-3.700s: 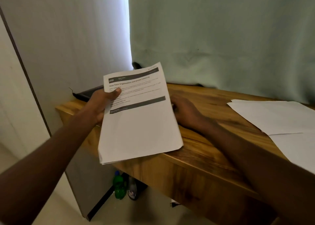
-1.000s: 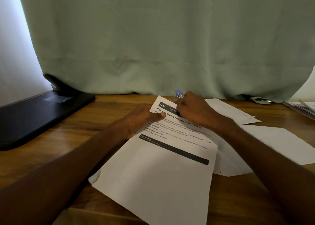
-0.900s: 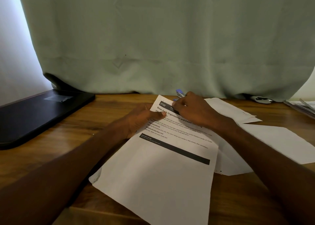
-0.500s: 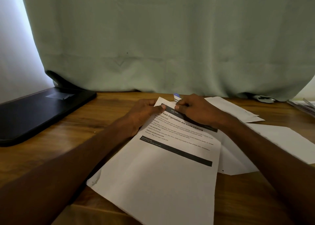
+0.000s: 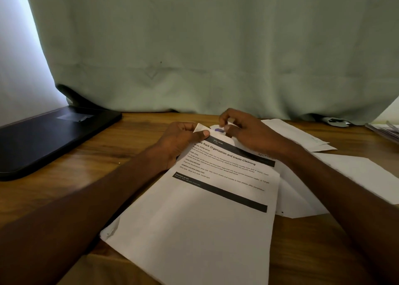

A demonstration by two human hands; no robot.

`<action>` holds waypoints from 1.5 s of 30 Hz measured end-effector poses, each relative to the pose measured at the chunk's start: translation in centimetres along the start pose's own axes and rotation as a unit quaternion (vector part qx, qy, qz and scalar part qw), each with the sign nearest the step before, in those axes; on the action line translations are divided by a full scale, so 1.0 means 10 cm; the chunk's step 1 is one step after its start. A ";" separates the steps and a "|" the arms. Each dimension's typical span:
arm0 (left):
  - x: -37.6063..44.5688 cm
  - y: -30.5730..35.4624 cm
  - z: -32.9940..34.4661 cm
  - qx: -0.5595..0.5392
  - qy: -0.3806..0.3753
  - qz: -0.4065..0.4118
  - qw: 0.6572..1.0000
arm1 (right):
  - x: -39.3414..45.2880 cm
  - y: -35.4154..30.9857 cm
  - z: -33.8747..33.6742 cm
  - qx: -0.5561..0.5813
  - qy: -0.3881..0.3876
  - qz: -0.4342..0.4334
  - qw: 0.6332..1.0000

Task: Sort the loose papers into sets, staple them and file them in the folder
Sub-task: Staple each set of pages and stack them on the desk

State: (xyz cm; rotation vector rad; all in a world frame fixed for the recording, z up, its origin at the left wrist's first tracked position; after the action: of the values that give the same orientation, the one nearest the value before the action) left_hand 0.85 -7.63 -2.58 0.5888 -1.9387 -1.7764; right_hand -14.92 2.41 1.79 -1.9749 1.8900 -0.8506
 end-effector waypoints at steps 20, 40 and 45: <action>-0.01 0.00 0.05 0.043 -0.001 0.018 0.999 | 0.00 0.12 0.08 0.054 -0.065 0.021 0.996; -0.09 0.15 0.09 0.127 0.045 0.171 0.976 | 0.10 0.09 0.07 -0.079 -0.051 -0.016 0.995; -0.01 0.07 0.07 0.080 0.032 0.121 0.989 | 0.05 0.05 0.10 -0.064 -0.057 -0.016 0.996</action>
State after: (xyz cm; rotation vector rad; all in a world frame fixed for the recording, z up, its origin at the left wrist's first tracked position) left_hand 0.54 -6.93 -1.90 0.4357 -2.0255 -1.4485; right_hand -14.78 1.66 0.79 -2.0857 1.8959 -0.6247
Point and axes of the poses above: each hand's wrist, its own x-axis towards the middle knuckle, its own z-axis out of the palm, y = z × x, the point moved 6 cm from there along x, towards the middle knuckle, and after that the axes turned 14 degrees about -y, right-handed, at the moved point
